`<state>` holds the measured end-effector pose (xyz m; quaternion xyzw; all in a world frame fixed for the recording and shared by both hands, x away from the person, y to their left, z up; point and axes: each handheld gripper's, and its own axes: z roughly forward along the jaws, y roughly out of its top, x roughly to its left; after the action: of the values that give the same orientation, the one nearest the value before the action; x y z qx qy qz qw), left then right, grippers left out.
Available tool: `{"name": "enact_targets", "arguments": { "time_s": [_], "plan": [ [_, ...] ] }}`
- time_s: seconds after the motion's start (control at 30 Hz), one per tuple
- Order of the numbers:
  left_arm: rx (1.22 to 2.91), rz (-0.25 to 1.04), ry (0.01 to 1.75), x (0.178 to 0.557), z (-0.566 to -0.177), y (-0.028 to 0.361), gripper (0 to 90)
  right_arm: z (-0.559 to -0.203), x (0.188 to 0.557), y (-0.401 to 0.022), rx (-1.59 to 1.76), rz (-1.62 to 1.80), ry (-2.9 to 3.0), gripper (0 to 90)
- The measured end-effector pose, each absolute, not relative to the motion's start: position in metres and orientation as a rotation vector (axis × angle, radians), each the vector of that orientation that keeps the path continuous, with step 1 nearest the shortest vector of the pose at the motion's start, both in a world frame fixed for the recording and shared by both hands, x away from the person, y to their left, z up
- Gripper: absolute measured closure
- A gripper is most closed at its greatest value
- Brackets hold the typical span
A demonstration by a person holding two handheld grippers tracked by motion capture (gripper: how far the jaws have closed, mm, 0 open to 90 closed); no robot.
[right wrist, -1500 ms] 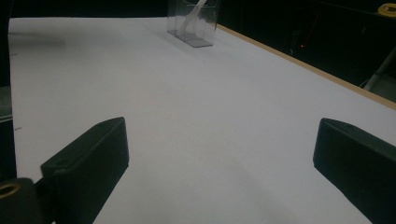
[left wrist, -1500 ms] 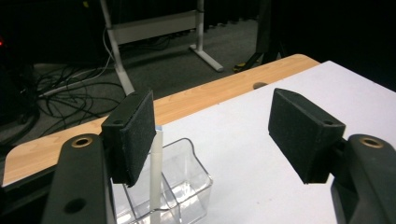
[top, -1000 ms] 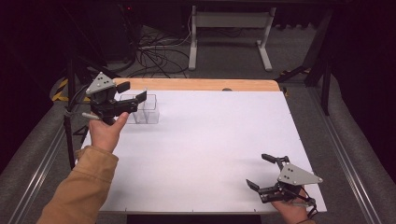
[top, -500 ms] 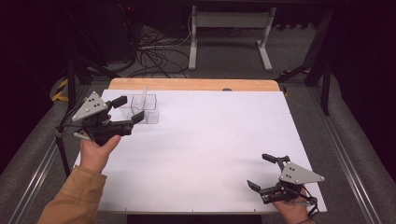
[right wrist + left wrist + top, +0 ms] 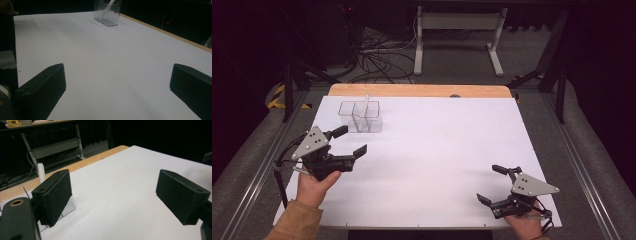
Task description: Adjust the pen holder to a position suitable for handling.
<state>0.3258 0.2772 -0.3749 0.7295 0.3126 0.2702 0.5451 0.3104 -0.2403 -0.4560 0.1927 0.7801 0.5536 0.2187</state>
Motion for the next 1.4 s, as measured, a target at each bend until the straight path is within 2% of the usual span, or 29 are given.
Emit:
{"name": "enact_targets", "arguments": {
  "time_s": [0.53, 1.13, 1.4],
  "plan": [
    [1.808, 0.568, 0.756, 0.306, -0.43, 0.279, 14.6, -0.457, 0.31, -0.239, 0.537, 1.536, 2.161, 0.7],
    [1.788, 0.514, 0.764, 0.289, -0.47, 0.283, 12.8, -0.458, 0.311, -0.24, 0.542, 1.53, 2.171, 0.7],
    [1.789, 0.53, 0.788, 0.29, -0.475, 0.285, 13.2, -0.46, 0.313, -0.239, 0.548, 1.532, 2.183, 0.7]
  ]
}}
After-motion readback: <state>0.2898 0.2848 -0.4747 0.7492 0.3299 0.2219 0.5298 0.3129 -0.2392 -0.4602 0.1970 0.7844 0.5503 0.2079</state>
